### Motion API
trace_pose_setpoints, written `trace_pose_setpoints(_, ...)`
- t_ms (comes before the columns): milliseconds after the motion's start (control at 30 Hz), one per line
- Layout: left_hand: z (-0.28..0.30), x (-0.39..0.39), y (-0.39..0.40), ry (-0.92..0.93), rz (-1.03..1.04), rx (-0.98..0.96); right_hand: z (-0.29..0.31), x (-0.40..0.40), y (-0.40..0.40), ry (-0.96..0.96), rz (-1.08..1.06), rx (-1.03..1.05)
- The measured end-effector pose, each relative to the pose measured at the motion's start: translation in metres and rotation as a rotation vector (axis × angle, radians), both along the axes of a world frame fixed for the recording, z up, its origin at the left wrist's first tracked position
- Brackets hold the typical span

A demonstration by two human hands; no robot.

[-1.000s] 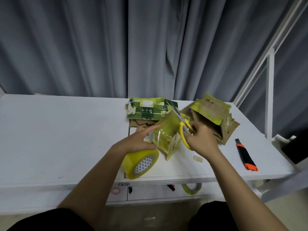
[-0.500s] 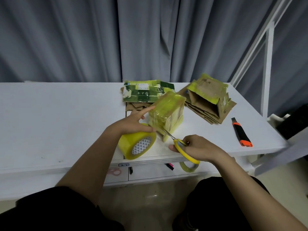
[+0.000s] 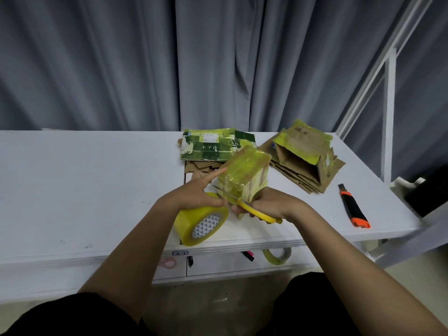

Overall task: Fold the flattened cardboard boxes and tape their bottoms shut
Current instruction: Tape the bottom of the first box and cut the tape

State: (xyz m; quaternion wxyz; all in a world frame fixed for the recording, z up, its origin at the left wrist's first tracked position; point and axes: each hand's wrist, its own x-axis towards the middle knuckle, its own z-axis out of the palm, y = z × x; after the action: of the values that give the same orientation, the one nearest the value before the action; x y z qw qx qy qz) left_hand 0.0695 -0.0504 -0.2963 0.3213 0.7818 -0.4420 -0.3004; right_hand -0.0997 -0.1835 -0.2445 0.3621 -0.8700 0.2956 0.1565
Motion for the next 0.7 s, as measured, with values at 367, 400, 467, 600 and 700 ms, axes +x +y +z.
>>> trace_pose_setpoints(367,0.003,-0.003,0.001,-0.007,0.009,0.001,0.002,-0.002,-0.009,-0.057,-0.019,0.044)
trace_pose_setpoints(400,0.003,-0.003,0.0,-0.006,0.01,0.007,0.002,-0.004,-0.009,-0.047,-0.015,0.045)
trace_pose_setpoints(467,0.005,-0.004,-0.001,-0.015,0.008,0.015,0.001,-0.006,-0.008,-0.038,0.0,0.037)
trace_pose_setpoints(600,0.006,-0.006,-0.001,-0.025,0.011,0.03,0.004,-0.021,-0.015,0.068,0.045,-0.043)
trace_pose_setpoints(700,0.008,-0.006,-0.001,-0.021,0.007,0.034,0.002,-0.036,-0.03,0.201,0.053,-0.258)
